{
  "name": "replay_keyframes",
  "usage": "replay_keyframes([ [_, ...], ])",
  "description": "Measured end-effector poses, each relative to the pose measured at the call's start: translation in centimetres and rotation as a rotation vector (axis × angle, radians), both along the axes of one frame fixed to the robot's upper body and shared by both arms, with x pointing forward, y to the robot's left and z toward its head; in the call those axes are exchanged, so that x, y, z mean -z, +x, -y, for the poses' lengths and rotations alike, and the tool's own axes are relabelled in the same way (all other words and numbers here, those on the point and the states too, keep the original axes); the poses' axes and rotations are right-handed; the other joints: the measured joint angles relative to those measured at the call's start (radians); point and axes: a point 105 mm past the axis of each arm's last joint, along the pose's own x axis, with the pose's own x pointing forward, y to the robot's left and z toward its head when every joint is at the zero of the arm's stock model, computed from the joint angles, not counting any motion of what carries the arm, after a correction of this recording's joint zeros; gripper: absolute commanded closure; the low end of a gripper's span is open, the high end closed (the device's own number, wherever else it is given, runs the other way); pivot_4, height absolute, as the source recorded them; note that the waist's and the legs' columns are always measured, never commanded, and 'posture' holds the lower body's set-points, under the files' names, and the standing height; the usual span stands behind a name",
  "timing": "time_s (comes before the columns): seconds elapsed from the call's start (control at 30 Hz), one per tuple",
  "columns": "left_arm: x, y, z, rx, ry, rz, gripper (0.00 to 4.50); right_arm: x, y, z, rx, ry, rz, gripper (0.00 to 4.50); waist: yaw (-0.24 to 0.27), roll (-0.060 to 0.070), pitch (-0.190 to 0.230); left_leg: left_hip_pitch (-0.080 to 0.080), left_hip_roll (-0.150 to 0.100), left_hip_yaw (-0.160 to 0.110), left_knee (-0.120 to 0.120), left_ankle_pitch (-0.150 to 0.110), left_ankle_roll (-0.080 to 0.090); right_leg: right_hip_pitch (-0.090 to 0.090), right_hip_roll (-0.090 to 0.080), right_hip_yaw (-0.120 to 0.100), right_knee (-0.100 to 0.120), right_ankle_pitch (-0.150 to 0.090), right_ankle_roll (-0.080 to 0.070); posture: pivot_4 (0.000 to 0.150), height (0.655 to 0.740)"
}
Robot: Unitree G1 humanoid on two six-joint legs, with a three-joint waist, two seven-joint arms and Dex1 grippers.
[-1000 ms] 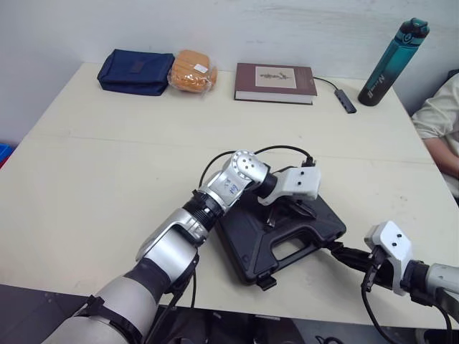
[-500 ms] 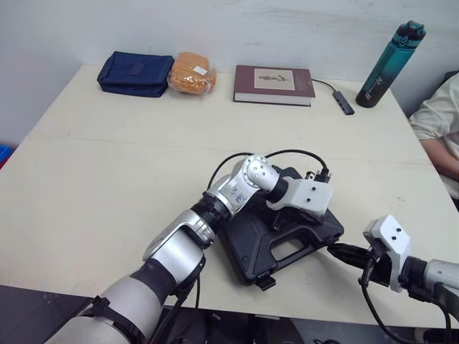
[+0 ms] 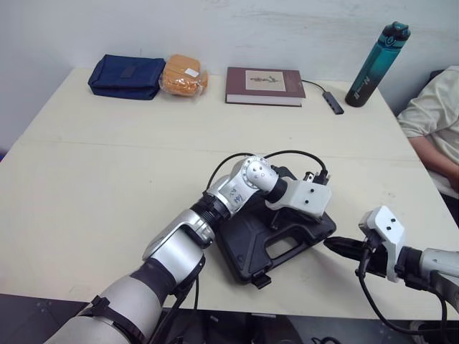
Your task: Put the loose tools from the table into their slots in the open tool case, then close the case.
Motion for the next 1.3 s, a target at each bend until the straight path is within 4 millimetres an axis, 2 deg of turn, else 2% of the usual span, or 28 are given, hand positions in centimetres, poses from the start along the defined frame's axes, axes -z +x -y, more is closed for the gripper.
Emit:
replay_keyframes([
  [0.17, 0.0, 0.1, -0.4, -0.016, -0.019, -0.013, 4.45, -0.1, -0.4, 0.1, -0.004, -0.002, 0.0, 4.5, 0.002, 0.002, -0.005, -0.001, 0.0, 0.0, -0.003, 0.0, 0.0, -0.001, 0.0, 0.0, -0.002, 0.0, 0.0, 0.15, 0.74],
  [0.23, -0.3, 0.2, -1.3, -0.028, -0.04, -0.047, 4.45, -0.6, -0.8, 0.1, -0.022, -0.01, 0.015, 4.5, 0.002, 0.005, -0.007, -0.001, 0.0, 0.0, -0.004, 0.001, -0.002, -0.002, 0.0, 0.0, -0.002, 0.0, -0.001, 0.15, 0.74],
  [0.33, -0.8, 0.7, -4.2, -0.062, -0.054, -0.153, 4.45, -1.0, -1.7, 0.5, -0.032, -0.02, 0.009, 4.5, 0.006, 0.009, -0.006, -0.001, 0.0, -0.001, -0.006, 0.003, -0.005, -0.003, 0.001, -0.001, -0.001, -0.001, -0.002, 0.15, 0.74],
  [0.43, -1.3, 0.5, -7.0, -0.073, -0.038, -0.261, 4.45, -1.1, -3.0, 0.0, -0.08, -0.002, -0.024, 4.5, 0.009, 0.013, -0.003, -0.002, 0.0, -0.001, -0.005, 0.003, -0.004, -0.003, 0.001, -0.002, -0.001, -0.001, -0.002, 0.15, 0.74],
  [0.5, -2.7, -0.7, -8.8, -0.038, -0.059, -0.342, 4.45, -1.1, -3.8, -1.1, -0.14, 0.019, -0.045, 4.5, 0.009, 0.016, 0.0, -0.004, 0.0, -0.001, -0.004, 0.003, -0.004, -0.004, 0.0, -0.001, -0.001, -0.001, -0.002, 0.15, 0.74],
  [0.6, -5.2, -2.7, -10.5, 0.04, -0.079, -0.377, 4.45, -0.7, -5.1, -3.2, -0.236, 0.058, -0.092, 4.5, 0.009, 0.017, 0.0, -0.004, 0.0, -0.002, -0.004, 0.003, -0.004, -0.003, 0.0, -0.001, -0.002, -0.001, -0.002, 0.15, 0.74],
  [0.67, -5.8, -3.9, -11.9, 0.043, -0.065, -0.382, 4.45, -0.3, -5.5, -4.5, -0.297, 0.074, -0.114, 4.5, 0.004, 0.018, 0.001, -0.003, 0.0, -0.002, -0.004, 0.003, -0.004, -0.002, 0.0, -0.001, -0.002, -0.001, -0.002, 0.15, 0.74],
  [0.8, -4.4, -5.6, -14.0, 0.021, 0.016, -0.401, 4.45, 0.2, -6.3, -6.0, -0.384, 0.089, -0.155, 4.5, 0.006, 0.019, 0.001, -0.002, 0.0, -0.002, -0.004, 0.003, -0.004, -0.002, 0.0, -0.001, -0.002, -0.001, -0.002, 0.15, 0.74],
  [0.9, -3.0, -6.3, -14.6, 0.02, 0.059, -0.42, 4.45, 0.4, -6.6, -6.8, -0.439, 0.097, -0.175, 4.5, 0.009, 0.019, 0.001, -0.003, -0.001, -0.002, -0.004, 0.003, -0.003, -0.002, 0.0, -0.001, -0.002, -0.001, -0.002, 0.15, 0.74],
  [1.07, -0.6, -6.7, -15.0, 0.029, 0.137, -0.352, 4.45, 1.3, -7.1, -8.5, -0.54, 0.103, -0.2, 4.5, 0.01, 0.019, 0.001, -0.004, -0.001, -0.002, -0.004, 0.002, -0.002, -0.003, -0.001, -0.001, -0.003, -0.001, -0.002, 0.15, 0.74],
  [1.3, -0.1, -6.8, -14.5, 0.048, 0.14, -0.281, 4.45, 2.7, -6.5, -9.5, -0.583, 0.092, -0.202, 4.5, 0.01, 0.019, 0.001, -0.003, -0.001, -0.002, -0.003, 0.002, -0.002, -0.002, -0.001, -0.001, -0.003, -0.001, -0.002, 0.15, 0.74],
])
